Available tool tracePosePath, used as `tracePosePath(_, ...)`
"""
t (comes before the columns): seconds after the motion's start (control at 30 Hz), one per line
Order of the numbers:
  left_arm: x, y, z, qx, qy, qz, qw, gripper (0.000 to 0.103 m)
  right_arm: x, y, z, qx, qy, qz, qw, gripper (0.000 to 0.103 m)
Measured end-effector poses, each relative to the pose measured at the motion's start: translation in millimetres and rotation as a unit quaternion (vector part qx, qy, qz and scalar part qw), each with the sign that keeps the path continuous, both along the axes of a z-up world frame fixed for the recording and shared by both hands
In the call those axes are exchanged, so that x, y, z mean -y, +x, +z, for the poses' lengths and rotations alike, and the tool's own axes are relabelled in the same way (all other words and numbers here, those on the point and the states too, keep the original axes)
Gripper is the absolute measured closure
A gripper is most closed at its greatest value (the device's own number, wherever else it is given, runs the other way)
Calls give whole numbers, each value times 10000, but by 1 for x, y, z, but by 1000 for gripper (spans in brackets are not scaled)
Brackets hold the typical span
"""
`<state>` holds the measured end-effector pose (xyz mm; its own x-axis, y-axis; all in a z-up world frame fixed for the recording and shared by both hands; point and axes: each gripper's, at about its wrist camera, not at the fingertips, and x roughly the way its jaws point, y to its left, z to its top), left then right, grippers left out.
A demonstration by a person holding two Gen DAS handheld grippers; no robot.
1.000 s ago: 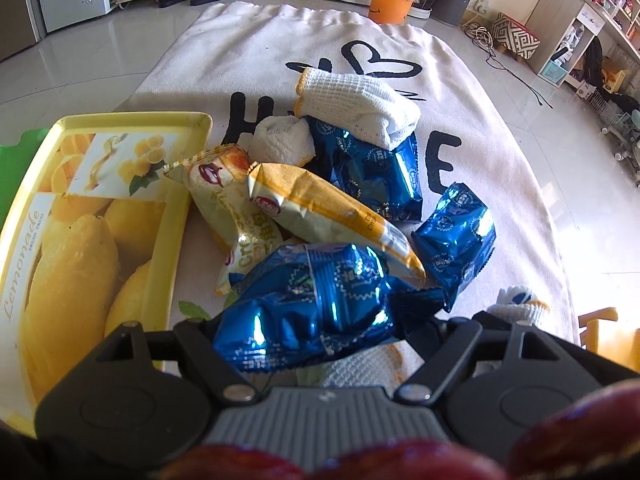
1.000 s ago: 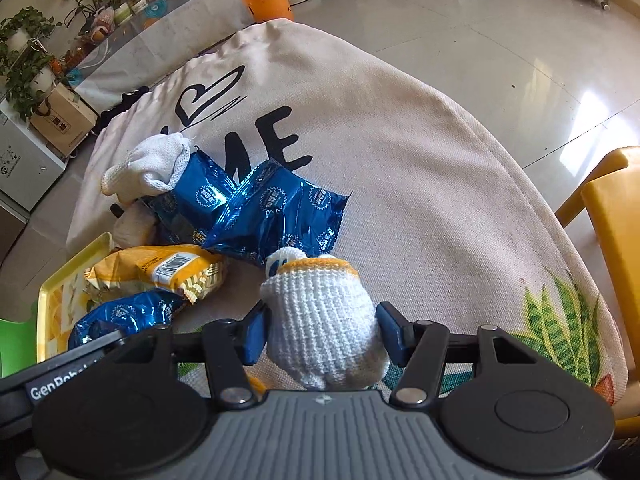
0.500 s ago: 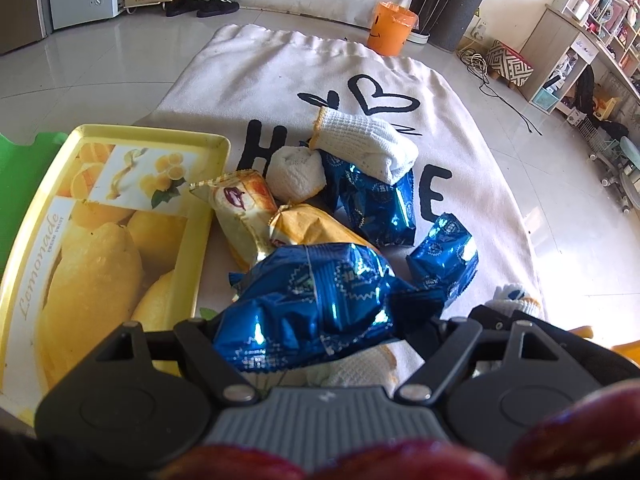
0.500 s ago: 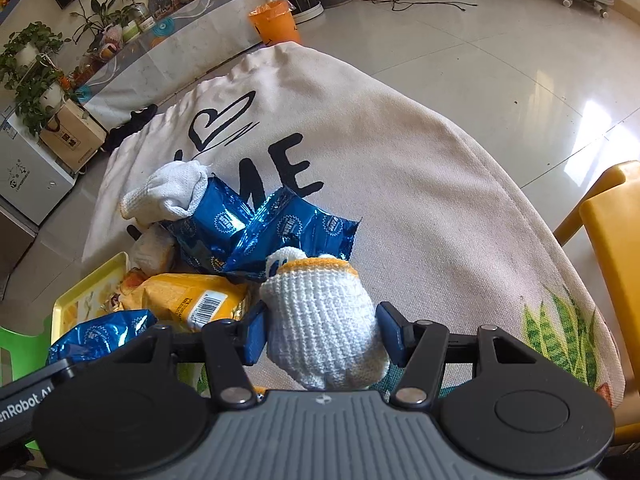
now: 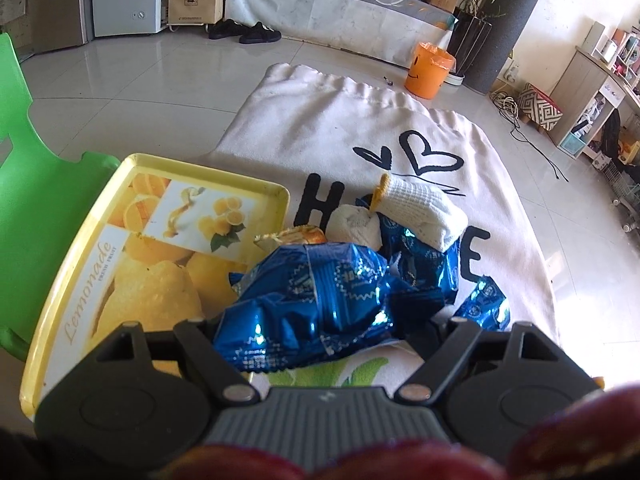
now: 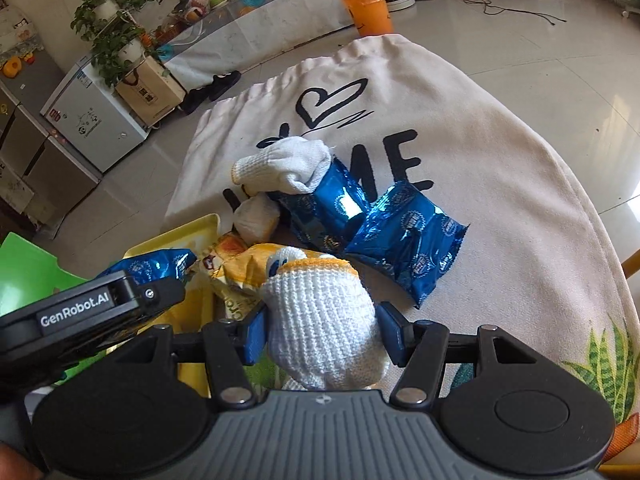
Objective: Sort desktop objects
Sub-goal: 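Carry the blue pack and the glove over the yellow tray with both tools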
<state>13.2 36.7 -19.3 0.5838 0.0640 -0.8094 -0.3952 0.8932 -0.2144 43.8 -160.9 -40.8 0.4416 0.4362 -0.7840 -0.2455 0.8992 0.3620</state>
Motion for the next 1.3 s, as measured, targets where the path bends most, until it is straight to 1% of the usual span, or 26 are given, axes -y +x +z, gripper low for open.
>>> tracePosePath(0.07, -8, 0, 8, 85, 39, 52, 9999, 22, -8, 1, 7, 95, 4, 305, 9995, 45)
tracePosePath(0.13, -18, 0, 16, 186, 114, 163, 9996, 22, -21, 5, 14, 311, -4, 750, 9967, 45)
tracePosePath(0.2, -31, 0, 24, 273, 220, 316, 9989, 22, -32, 8, 17, 507, 72, 968, 9940, 45)
tracePosePath(0.3, -53, 0, 29, 278, 324, 552, 9976, 22, -47, 12, 12, 453, 276, 1038, 9932, 45)
tracePosePath(0.43, -83, 3, 30, 215, 428, 808, 9956, 22, -72, 10, 6, 379, 405, 1436, 9881, 45)
tracePosePath(0.53, -97, 7, 30, 182, 641, 888, 9938, 22, -87, 5, 1, 420, 473, 1713, 9832, 45)
tracePosePath(0.63, -106, 6, 26, 151, 559, 909, 9942, 22, -102, 0, -5, 518, 413, 1944, 9787, 45)
tracePosePath(0.73, -109, 4, 21, 92, 598, 889, 9942, 22, -114, -4, -11, 514, 442, 2122, 9749, 45)
tracePosePath(0.87, -115, 1, 14, 9, 534, 880, 9947, 22, -126, -10, -16, 509, 472, 2335, 9699, 45)
tracePosePath(0.97, -120, -2, 11, -69, 611, 888, 9942, 22, -134, -12, -19, 526, 459, 2466, 9666, 45)
tracePosePath(1.07, -125, -5, 9, -91, 615, 909, 9939, 22, -141, -12, -24, 462, 447, 2510, 9659, 45)
tracePosePath(1.17, -128, -7, 6, -111, 705, 912, 9933, 22, -146, -13, -28, 427, 421, 2541, 9653, 45)
tracePosePath(1.3, -135, -8, 0, -201, 650, 950, 9931, 22, -153, -17, -31, 416, 393, 2623, 9633, 45)
